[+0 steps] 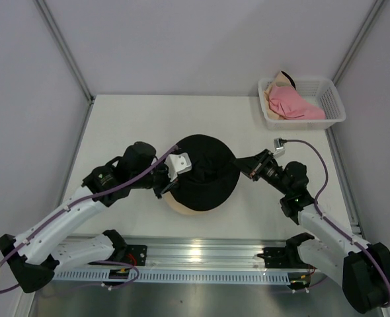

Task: Stack the hats

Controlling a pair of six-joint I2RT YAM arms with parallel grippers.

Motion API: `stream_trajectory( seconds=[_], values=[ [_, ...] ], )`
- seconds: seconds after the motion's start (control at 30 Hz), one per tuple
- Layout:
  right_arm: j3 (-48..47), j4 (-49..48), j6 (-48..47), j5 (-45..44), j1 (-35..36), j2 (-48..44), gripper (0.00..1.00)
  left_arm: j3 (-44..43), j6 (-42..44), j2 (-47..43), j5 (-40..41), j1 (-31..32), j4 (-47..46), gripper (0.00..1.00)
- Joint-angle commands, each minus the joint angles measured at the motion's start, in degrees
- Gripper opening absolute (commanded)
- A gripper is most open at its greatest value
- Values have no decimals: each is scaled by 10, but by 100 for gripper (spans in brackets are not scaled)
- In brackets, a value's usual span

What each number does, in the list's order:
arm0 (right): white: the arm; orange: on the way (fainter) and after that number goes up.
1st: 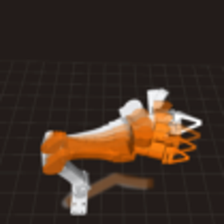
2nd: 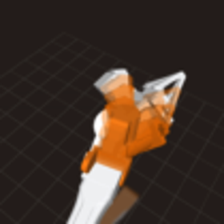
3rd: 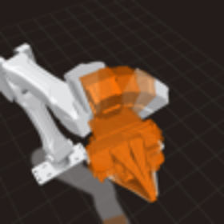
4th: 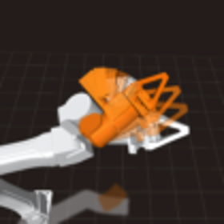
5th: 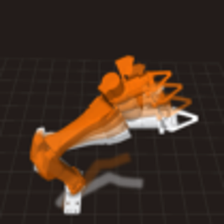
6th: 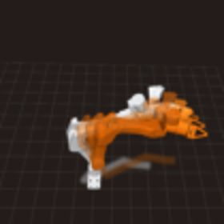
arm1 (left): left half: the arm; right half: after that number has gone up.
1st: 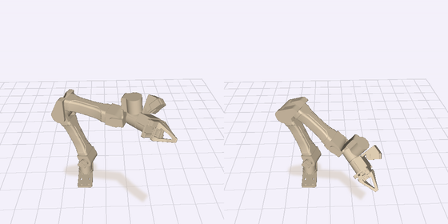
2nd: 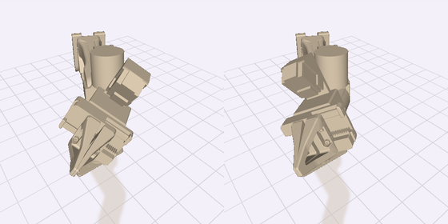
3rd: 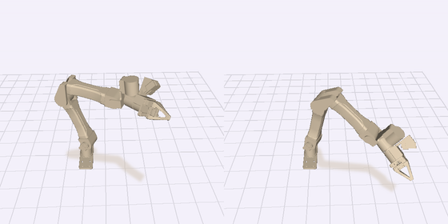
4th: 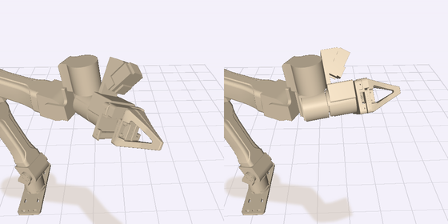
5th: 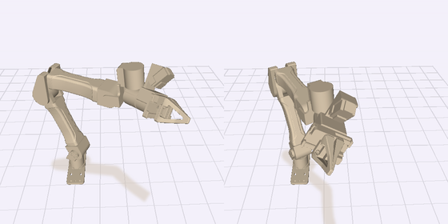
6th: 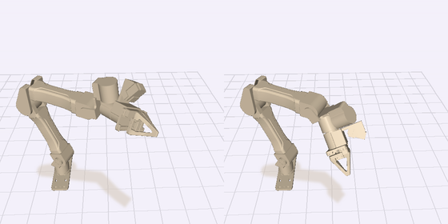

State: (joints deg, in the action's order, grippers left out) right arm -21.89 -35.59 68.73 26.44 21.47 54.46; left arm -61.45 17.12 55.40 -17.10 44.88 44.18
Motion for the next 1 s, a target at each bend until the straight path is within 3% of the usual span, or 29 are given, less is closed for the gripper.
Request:
stream_trajectory(
  seconds=[0.0,0.1,0.2,0.23,0.3,0.33,0.37,0.47,0.63,0.73,0.8,0.97],
  values=[
    [-16,19,-80,-24,-6,-22,0,4,10,11,11,5,-7,1],
    [-59,135,-164,-36,-5,-28,0,5,-6,16,16,4,-7,3],
    [-83,173,-207,-43,-5,-20,0,5,-42,7,36,4,-9,40],
    [-85,179,-218,-40,-5,-9,0,9,-53,-1,41,4,-24,58],
    [-78,171,-218,-30,-5,6,0,18,-105,-44,72,3,-52,75],
    [-74,153,-214,-25,-2,14,0,33,-125,-63,121,-1,-71,93],
    [-69,142,-212,-21,1,32,0,42,-174,-112,156,-4,-119,99],
    [-42,83,-202,-25,21,65,0,85,-289,-190,224,-55,-185,100],
    [-26,35,-198,-31,36,122,0,86,-475,-187,193,-209,-147,99],
    [-23,19,-197,-29,38,143,0,117,-537,-153,137,-261,-153,99],
    [-25,16,-199,-29,39,147,0,139,-570,-136,76,-279,-178,95],
    [-27,26,-207,-42,44,140,0,195,-659,-87,22,-291,-282,86]
  ],
)
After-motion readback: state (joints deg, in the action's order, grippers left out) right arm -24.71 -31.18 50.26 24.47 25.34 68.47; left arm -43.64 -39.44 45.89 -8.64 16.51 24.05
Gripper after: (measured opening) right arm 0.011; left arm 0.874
